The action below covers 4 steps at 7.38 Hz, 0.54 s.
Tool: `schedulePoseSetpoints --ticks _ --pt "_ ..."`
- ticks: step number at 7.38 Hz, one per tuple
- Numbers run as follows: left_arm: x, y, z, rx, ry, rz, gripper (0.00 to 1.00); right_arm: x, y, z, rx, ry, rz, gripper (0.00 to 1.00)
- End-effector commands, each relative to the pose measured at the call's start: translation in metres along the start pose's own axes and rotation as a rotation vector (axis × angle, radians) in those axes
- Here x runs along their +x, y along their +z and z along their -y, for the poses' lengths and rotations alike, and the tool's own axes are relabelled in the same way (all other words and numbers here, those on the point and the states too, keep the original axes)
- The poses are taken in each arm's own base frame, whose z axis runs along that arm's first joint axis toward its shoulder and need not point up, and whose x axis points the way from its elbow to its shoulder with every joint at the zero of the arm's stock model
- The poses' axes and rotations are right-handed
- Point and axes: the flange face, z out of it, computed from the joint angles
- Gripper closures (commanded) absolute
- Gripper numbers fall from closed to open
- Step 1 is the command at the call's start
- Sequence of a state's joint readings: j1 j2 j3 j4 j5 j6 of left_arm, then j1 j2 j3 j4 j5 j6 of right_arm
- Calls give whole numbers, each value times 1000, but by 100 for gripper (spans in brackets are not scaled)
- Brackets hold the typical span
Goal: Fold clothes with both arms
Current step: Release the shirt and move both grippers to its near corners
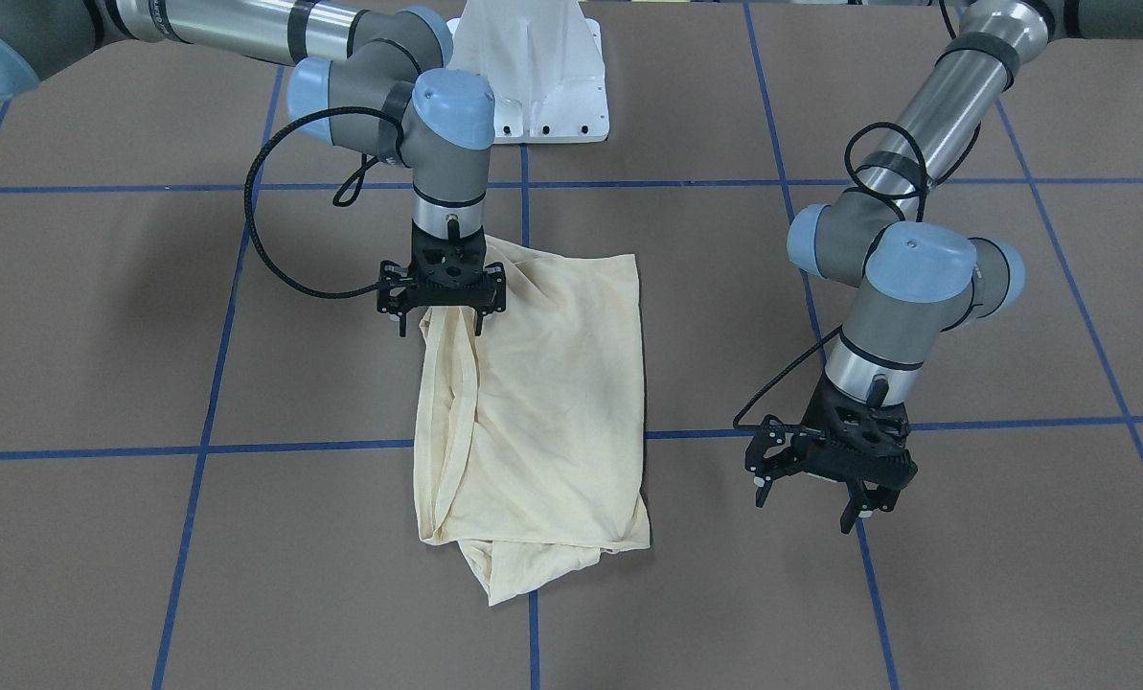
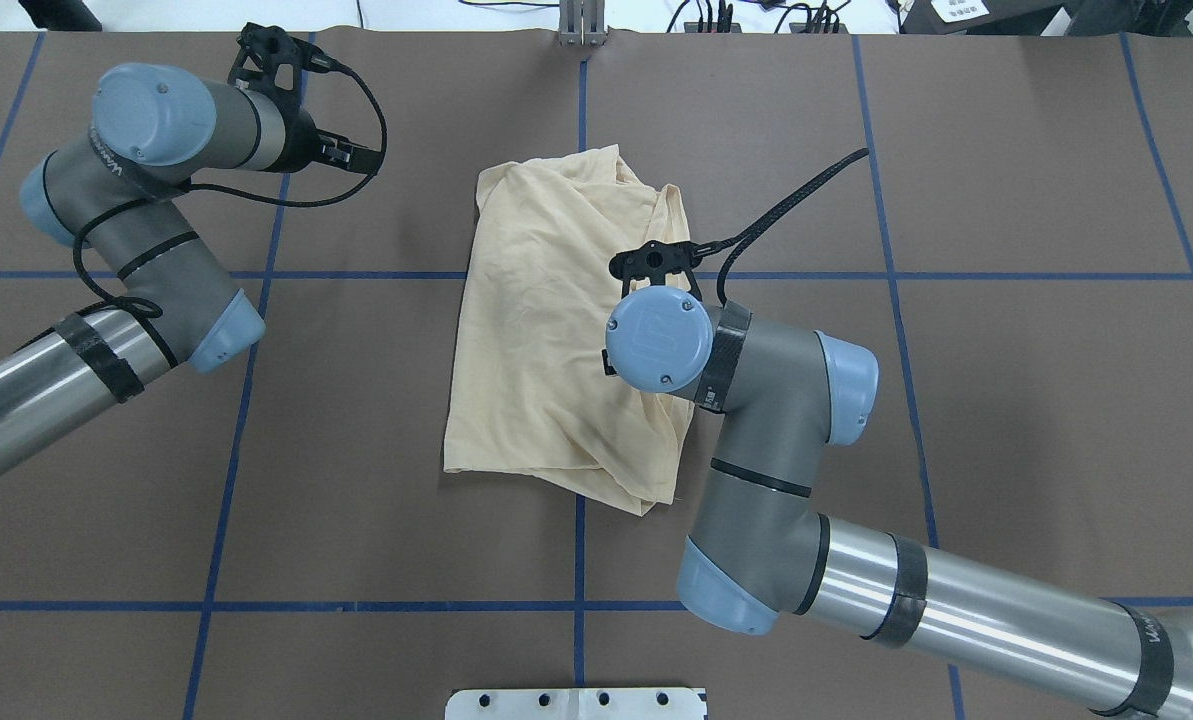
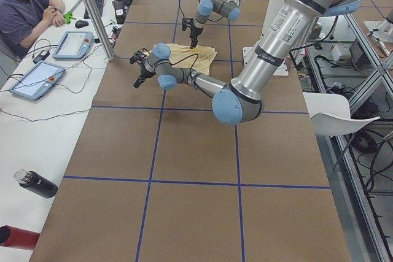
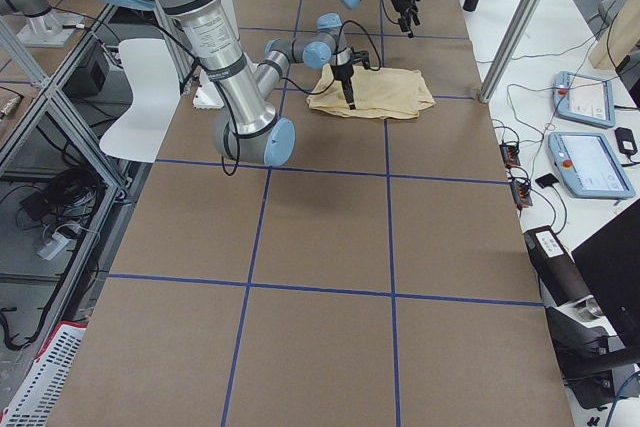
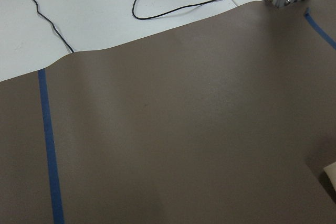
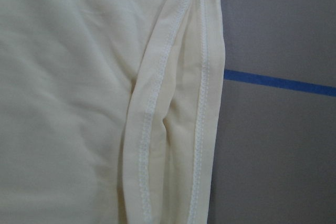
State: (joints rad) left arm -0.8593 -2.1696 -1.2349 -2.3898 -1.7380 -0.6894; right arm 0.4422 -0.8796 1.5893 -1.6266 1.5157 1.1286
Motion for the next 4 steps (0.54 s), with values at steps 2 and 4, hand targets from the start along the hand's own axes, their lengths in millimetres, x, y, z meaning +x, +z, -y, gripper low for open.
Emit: schedulePoseSetpoints --ticks 2,4 --pt "1 0 0 1 2 -1 0 5 25 -6 -34 -5 -62 0" --pt "2 0 0 0 2 -2 0 13 25 -7 -59 -20 -105 0"
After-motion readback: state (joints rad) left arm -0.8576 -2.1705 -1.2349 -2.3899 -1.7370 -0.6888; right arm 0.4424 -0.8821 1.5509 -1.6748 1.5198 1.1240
